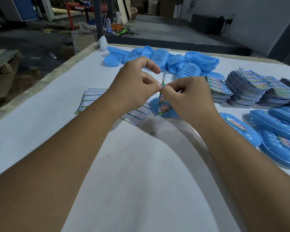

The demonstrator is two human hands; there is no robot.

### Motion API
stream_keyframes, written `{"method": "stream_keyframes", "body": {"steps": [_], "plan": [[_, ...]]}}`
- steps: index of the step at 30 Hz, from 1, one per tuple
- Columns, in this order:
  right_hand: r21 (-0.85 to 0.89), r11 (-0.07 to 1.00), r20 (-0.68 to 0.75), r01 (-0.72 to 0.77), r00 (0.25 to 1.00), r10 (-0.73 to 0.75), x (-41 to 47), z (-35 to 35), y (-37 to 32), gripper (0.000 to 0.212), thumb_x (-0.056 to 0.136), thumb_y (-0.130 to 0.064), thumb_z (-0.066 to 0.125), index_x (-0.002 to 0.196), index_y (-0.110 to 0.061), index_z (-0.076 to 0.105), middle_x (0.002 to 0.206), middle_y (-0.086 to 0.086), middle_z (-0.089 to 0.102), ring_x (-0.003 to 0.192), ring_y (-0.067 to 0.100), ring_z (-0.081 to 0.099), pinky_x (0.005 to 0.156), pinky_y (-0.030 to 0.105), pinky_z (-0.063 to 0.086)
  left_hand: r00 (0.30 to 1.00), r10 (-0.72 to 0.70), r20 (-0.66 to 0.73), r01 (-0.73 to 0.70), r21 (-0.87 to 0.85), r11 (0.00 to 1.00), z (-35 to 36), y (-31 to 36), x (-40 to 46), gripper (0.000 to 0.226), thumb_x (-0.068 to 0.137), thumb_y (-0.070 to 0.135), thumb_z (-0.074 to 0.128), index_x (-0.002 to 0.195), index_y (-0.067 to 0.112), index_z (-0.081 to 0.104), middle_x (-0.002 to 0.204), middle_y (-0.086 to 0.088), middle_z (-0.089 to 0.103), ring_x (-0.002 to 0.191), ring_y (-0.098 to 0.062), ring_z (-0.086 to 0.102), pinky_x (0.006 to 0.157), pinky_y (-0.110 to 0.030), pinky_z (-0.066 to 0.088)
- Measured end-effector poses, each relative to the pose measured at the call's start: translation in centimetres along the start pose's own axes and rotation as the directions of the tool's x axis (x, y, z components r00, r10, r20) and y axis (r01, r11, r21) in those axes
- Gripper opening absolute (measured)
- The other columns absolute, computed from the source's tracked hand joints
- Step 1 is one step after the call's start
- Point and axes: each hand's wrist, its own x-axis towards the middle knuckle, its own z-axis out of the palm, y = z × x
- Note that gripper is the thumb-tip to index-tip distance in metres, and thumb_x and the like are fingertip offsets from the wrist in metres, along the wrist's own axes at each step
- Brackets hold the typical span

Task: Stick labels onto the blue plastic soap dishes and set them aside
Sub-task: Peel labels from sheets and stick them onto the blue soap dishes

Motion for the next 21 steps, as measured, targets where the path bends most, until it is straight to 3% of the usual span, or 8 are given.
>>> {"method": "stream_keyframes", "body": {"steps": [3, 7, 13, 17, 21], "plan": [[0.003, 1.000, -0.006, -0.008, 1.000, 0.008, 0.0, 0.0, 0.0, 0.028, 0.075, -0.038, 0.060, 0.065, -0.015, 0.074, 0.053, 0.005, 0.057, 0.047, 0.007, 0.035, 0.046, 0.022, 0.032, 1.000, 0.004, -0.008, -0.004, 0.019, 1.000, 0.0, 0.0, 0.0, 0.028, 0.085, 0.015, 0.074, 0.096, 0.034, 0.057, 0.076, 0.015, 0.076, 0.064, 0.004, 0.065, 0.068, -0.020, 0.047], [0.014, 1.000, -0.008, -0.011, 1.000, 0.011, 0.2, -0.1, 0.3, 0.034, 0.078, -0.035, 0.061, 0.062, -0.005, 0.064, 0.046, -0.003, 0.034, 0.049, 0.010, 0.026, 0.046, 0.024, 0.027, 1.000, -0.005, -0.019, 0.005, 0.022, 1.000, -0.1, 0.0, 0.1, 0.029, 0.085, 0.016, 0.076, 0.097, 0.034, 0.057, 0.076, 0.013, 0.076, 0.062, 0.005, 0.064, 0.067, -0.018, 0.045], [0.023, 1.000, 0.015, -0.015, 1.000, 0.014, 0.4, -0.1, 0.4, 0.032, 0.082, -0.031, 0.065, 0.073, -0.001, 0.072, 0.062, 0.020, 0.055, 0.052, 0.010, 0.033, 0.050, 0.026, 0.031, 0.998, -0.038, -0.040, 0.039, 0.032, 0.999, -0.1, -0.1, 0.2, 0.031, 0.084, 0.018, 0.077, 0.096, 0.036, 0.055, 0.076, 0.012, 0.076, 0.065, 0.004, 0.065, 0.066, -0.018, 0.046], [0.037, 0.998, 0.002, -0.052, 0.999, 0.052, 0.8, -0.1, 0.5, 0.024, 0.084, -0.030, 0.066, 0.067, -0.014, 0.074, 0.061, 0.000, 0.067, 0.045, 0.001, 0.043, 0.045, 0.016, 0.035, 0.997, -0.061, -0.051, 0.063, 0.042, 0.997, -0.1, -0.2, 0.3, 0.029, 0.083, 0.018, 0.074, 0.094, 0.037, 0.054, 0.074, 0.015, 0.075, 0.059, 0.005, 0.062, 0.062, -0.021, 0.045], [0.048, 0.997, 0.020, -0.069, 0.998, 0.068, 1.0, -0.2, 0.7, 0.023, 0.085, -0.029, 0.066, 0.072, -0.011, 0.075, 0.054, -0.002, 0.060, 0.043, 0.002, 0.039, 0.042, 0.012, 0.030, 0.993, -0.089, -0.080, 0.094, 0.065, 0.993, -0.2, -0.4, 0.5, 0.027, 0.084, 0.017, 0.071, 0.092, 0.037, 0.054, 0.075, 0.011, 0.075, 0.053, 0.006, 0.058, 0.059, -0.023, 0.045]]}}
